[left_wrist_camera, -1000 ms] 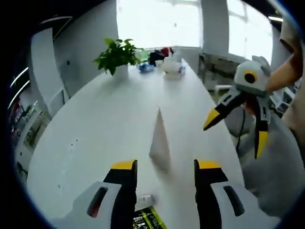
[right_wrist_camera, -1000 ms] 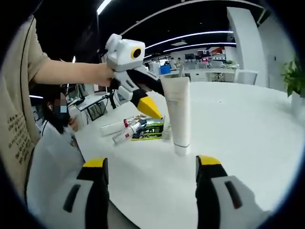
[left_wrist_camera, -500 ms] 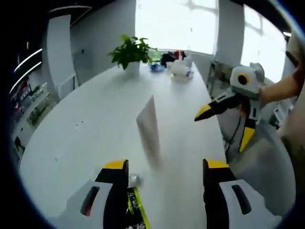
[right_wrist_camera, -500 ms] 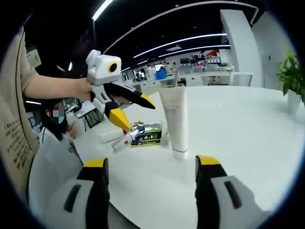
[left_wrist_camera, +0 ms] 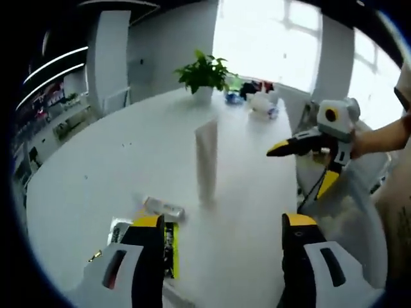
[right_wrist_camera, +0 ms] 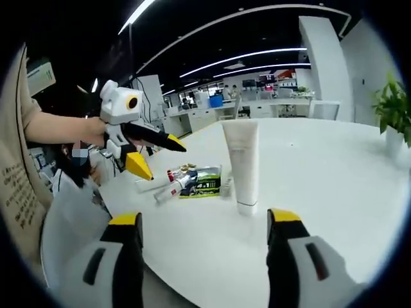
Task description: Arrange the skincare products in the storage area until every visible bottle or jar stands upright without overlapping.
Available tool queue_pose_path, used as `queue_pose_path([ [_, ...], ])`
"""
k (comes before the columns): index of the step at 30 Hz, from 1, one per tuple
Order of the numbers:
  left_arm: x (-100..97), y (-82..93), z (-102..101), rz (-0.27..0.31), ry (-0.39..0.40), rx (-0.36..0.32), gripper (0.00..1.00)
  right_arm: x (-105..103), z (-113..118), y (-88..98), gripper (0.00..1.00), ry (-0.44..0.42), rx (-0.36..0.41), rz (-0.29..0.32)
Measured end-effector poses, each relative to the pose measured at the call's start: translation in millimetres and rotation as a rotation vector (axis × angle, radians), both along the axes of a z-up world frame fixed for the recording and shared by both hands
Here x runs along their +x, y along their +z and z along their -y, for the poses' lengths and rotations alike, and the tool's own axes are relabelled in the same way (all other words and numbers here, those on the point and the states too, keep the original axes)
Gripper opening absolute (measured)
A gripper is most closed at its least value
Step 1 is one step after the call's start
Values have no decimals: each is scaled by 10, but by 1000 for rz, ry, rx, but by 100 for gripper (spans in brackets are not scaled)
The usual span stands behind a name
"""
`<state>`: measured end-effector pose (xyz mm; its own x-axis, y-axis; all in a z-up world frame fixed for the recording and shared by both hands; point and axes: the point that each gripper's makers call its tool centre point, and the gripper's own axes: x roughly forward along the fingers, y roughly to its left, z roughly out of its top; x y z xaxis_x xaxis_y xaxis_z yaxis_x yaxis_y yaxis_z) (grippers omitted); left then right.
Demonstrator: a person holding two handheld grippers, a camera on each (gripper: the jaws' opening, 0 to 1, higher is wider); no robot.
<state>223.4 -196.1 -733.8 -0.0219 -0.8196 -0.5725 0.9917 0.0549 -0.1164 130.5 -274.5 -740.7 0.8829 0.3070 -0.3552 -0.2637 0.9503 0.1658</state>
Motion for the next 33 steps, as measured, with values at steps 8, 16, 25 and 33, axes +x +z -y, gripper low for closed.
queue_pose_path([
  [8, -55, -46, -301, -30, 107, -21, 79, -23, -115, 46, 81, -2, 9, 8],
  [16, -123, -70, -639, -61, 227, -42, 84, -81, -153, 37, 83, -7, 10, 3],
  [25, -274, -46, -971, -81, 323, -61, 89, -147, -192, 35, 84, -15, 18, -3],
  [33, -298, -46, -1196, -96, 407, -76, 93, -174, -181, 1, 85, -15, 30, -12],
])
